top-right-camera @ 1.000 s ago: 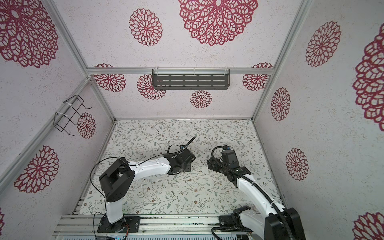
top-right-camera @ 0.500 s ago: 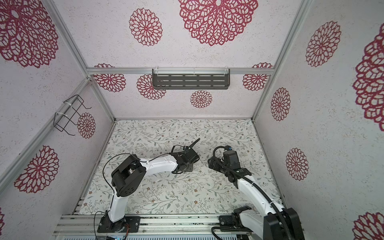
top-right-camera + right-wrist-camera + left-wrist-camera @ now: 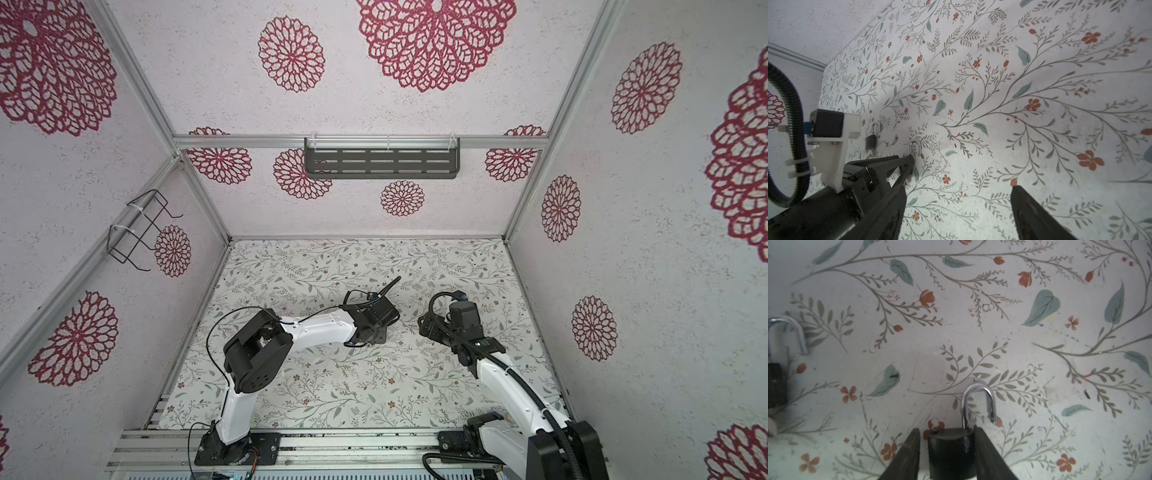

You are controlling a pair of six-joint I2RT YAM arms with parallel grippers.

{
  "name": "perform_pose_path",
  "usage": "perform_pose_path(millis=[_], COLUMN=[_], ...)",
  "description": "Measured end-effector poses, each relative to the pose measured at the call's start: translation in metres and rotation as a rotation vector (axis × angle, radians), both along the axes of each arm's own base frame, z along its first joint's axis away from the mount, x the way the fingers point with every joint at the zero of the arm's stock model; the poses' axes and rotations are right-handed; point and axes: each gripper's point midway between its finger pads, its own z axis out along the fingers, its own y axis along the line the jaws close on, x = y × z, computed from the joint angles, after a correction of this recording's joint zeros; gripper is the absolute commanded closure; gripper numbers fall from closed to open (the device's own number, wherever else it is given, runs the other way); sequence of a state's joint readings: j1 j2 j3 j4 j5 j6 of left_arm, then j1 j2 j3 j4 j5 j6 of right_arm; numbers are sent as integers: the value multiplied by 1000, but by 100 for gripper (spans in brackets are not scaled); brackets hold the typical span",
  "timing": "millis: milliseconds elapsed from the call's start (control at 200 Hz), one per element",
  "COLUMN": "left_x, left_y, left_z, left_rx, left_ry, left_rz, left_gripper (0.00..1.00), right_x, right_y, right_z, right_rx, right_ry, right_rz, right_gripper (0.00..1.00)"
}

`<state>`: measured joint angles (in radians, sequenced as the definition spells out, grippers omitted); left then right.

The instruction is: Unlock with the key

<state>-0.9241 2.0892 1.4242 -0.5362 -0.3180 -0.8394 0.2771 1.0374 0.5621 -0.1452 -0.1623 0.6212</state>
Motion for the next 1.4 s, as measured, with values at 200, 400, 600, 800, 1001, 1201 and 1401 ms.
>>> perform_pose_path(millis=[200, 400, 600, 800, 1001, 1201, 1401], left_x=[4, 21, 54, 41, 16, 36, 57], left_y=[0, 41, 203, 403, 466, 446, 427], left_z=[25, 139, 213, 189, 104, 72, 73], left_rx=[-51, -211, -150, 182, 325, 241, 174], left_ry=[-22, -224, -493, -596, -539, -644, -744], left_rz=[0, 65, 370, 757, 788, 632, 503], left_gripper=[19, 0, 0, 0, 0, 0, 0], right_x=[2, 18, 33, 40, 50, 74, 69], right_y=[-10, -54, -120, -179, -196, -171, -148], right_z=[10, 39, 65, 29, -35, -39, -46], right_rx=[-4, -104, -319, -586, -701, -646, -620], right_ry=[-32, -127, -264, -286, -219, -345, -438], right_rz=[-36, -198, -446, -626, -583, -420, -294], right_gripper=[15, 6, 1, 1, 1, 1, 1])
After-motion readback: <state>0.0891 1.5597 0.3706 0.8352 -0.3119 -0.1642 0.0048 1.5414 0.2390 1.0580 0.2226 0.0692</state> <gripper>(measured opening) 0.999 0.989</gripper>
